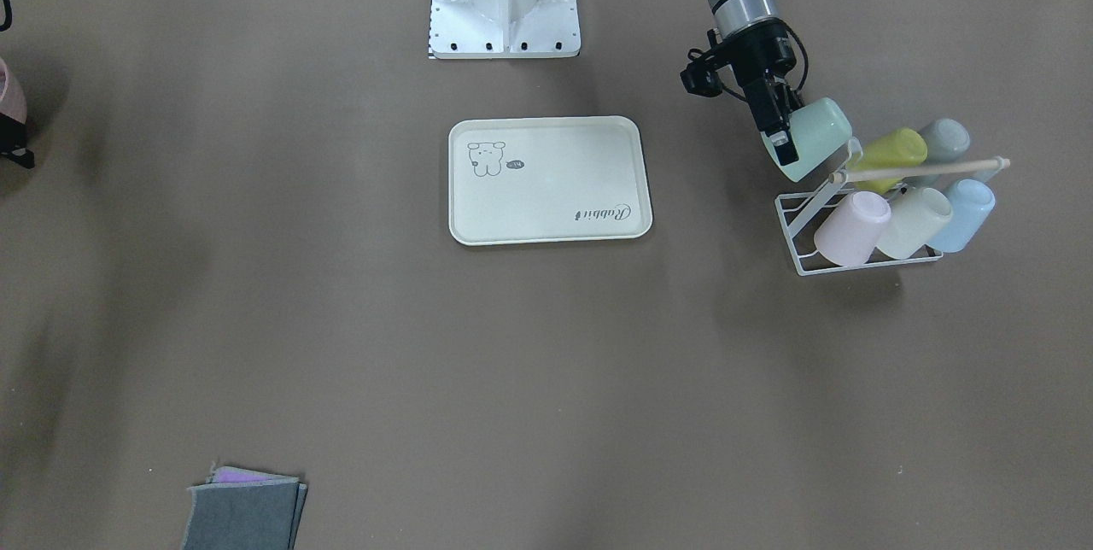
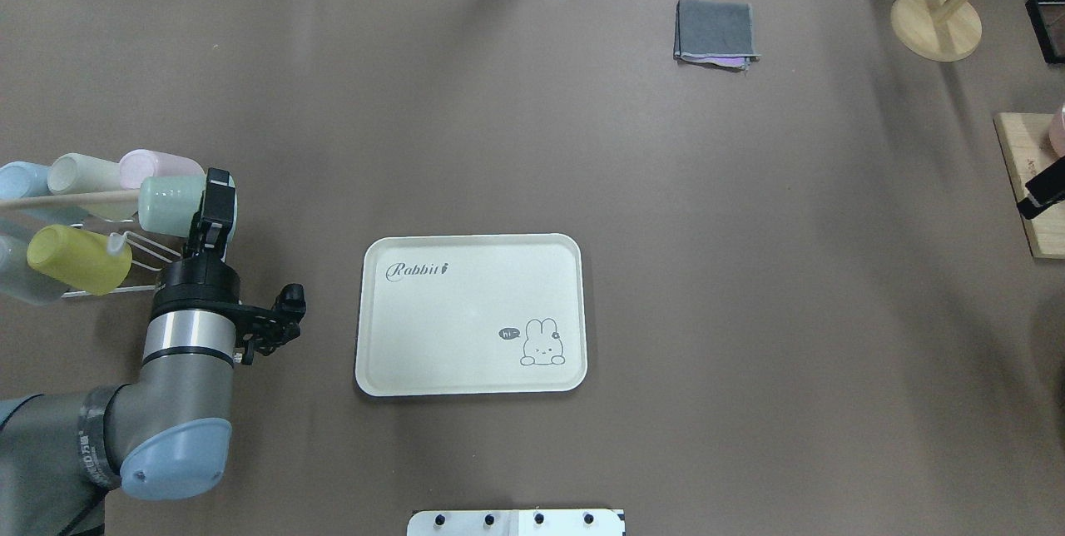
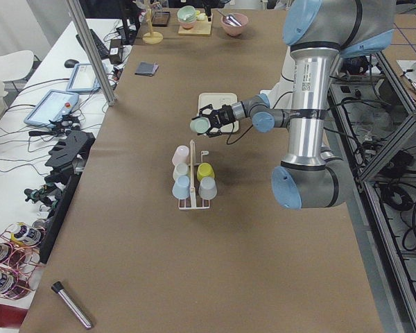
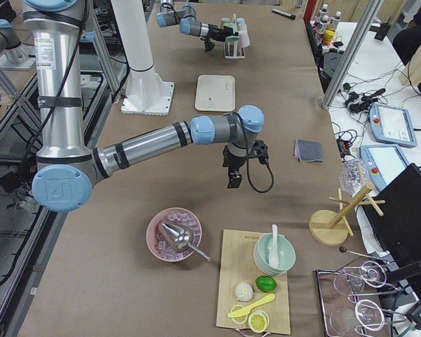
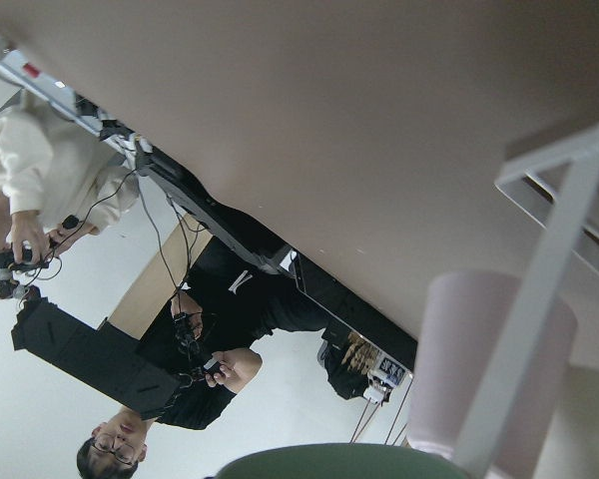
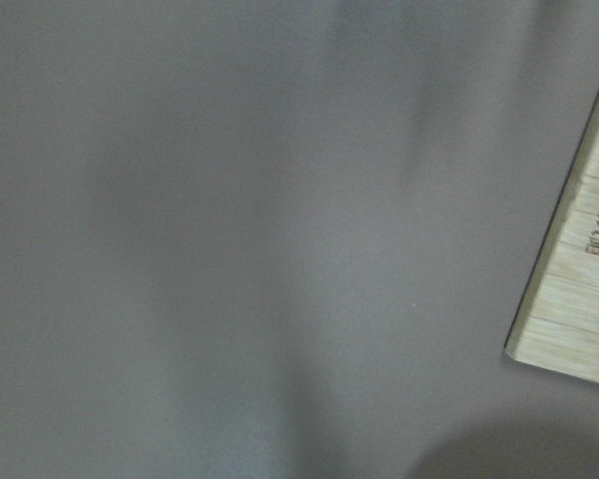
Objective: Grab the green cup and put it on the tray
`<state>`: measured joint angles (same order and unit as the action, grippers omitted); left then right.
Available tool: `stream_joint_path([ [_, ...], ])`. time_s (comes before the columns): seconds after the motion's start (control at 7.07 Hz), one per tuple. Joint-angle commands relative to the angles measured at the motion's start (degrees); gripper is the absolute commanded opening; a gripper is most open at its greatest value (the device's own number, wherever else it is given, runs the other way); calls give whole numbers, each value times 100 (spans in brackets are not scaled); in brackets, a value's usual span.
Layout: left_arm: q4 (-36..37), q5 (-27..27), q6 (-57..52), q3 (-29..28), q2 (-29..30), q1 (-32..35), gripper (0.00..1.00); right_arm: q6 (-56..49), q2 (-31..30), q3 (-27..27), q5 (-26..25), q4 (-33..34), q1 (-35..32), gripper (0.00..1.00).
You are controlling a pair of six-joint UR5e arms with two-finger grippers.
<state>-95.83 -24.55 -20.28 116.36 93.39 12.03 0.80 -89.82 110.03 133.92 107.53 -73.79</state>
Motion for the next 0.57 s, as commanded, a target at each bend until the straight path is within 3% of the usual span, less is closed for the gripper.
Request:
stream_joint_path([
  [0.0,-612,-6,3085,-244,74,-288,70,-667,-228,-25,-59,435,-415,99],
  [0.28,-961,12,4282,-332,475,-342,72,-713,-596,10,-506,174,-495,99],
  [0.42,-1582,20,4434,-611,818,-351,72,-704,-738,-8,-577,-159,-574,99],
])
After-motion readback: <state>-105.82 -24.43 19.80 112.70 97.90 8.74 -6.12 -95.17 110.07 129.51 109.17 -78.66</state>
